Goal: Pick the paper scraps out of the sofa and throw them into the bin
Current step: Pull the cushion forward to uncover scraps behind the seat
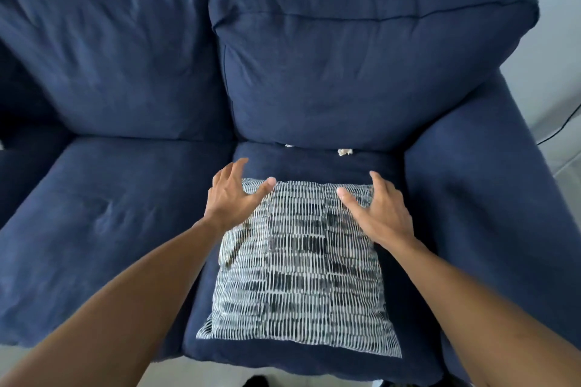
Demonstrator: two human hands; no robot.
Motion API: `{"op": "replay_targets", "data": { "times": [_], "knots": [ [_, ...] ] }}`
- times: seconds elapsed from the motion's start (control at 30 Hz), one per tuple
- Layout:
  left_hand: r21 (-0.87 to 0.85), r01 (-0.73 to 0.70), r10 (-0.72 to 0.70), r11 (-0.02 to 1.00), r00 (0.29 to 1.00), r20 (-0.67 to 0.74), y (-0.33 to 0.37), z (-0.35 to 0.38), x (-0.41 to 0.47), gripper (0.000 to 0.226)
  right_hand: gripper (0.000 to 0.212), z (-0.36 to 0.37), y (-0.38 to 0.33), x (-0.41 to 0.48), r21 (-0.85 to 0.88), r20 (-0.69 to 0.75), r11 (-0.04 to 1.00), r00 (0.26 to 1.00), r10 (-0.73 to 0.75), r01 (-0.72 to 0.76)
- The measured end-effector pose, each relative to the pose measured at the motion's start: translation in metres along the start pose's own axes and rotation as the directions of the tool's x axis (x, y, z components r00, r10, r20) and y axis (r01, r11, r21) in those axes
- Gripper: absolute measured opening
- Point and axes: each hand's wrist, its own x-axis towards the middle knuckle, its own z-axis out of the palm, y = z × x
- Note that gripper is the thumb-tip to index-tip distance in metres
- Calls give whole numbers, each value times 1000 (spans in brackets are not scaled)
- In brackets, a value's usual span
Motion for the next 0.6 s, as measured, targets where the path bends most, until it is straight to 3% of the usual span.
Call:
{"op": "replay_targets", "data": {
  "times": [0.47,0.6],
  "knots": [
    [-59,-112,115,992,993,41,52,-39,43,112,99,-53,-39,42,-43,-137,995,986,-98,93],
    [-69,-144,147,987,989,28,66,-45,51,101,100,-63,-43,47,-45,-151,994,983,-103,97]
  ]
}}
